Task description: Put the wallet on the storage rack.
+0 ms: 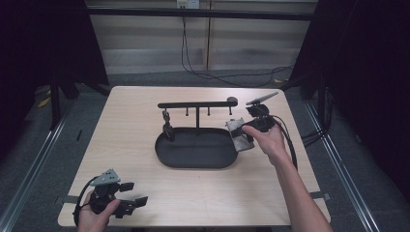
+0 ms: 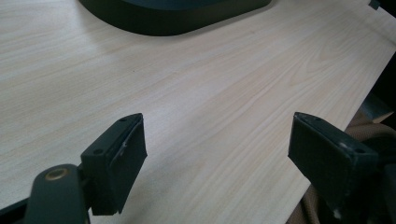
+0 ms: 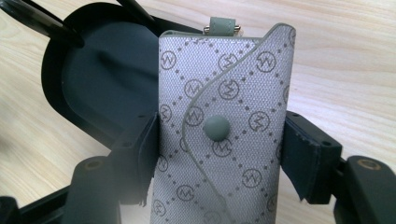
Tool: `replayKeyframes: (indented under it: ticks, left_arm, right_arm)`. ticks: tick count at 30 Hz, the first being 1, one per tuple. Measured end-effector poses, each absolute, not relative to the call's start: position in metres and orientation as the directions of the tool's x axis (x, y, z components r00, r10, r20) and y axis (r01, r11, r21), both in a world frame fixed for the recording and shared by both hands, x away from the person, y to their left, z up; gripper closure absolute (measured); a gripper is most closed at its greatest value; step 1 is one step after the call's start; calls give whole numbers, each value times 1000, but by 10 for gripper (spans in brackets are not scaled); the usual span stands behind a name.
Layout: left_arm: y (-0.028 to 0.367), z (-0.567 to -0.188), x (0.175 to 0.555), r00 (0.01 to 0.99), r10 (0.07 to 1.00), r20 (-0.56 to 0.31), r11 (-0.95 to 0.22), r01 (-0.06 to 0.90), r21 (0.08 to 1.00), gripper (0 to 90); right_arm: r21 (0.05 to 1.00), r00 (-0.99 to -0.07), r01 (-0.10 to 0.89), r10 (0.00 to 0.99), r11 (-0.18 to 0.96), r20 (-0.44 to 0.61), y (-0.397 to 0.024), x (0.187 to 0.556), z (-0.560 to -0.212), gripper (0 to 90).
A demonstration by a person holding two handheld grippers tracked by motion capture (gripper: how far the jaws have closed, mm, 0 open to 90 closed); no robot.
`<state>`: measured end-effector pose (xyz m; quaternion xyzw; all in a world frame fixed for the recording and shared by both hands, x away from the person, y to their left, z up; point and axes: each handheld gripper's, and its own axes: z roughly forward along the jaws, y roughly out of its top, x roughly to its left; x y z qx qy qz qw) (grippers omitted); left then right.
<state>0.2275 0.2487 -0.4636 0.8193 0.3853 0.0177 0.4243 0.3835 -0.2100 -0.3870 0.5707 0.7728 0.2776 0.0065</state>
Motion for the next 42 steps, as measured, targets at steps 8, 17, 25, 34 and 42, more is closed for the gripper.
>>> replayKeyframes:
  ticks: [8,17,25,34,42]
  left_arm:
    - [249,-464,228,701,649,-294,-344,616,709,185]
    - [249,-464,228,700,652,-292,-345,616,708,185]
    - [249,-464,228,701,652,-289,-350,616,706,185]
    - [249,-464,228,705,647,-290,-358,616,701,186]
    - [249,-464,228,709,643,-289,-362,615,700,187]
  right_arm:
    - [424,-327,889,886,171,329,-205,386,-398,340]
    - [422,-316,894,883,153,348,-196,388,-408,340]
    - [421,-292,898,889,128,354,-192,391,-423,340]
    - [417,-272,904,883,97,382,-180,392,-440,340]
    - [414,-276,904,887,110,369,-172,393,-449,340]
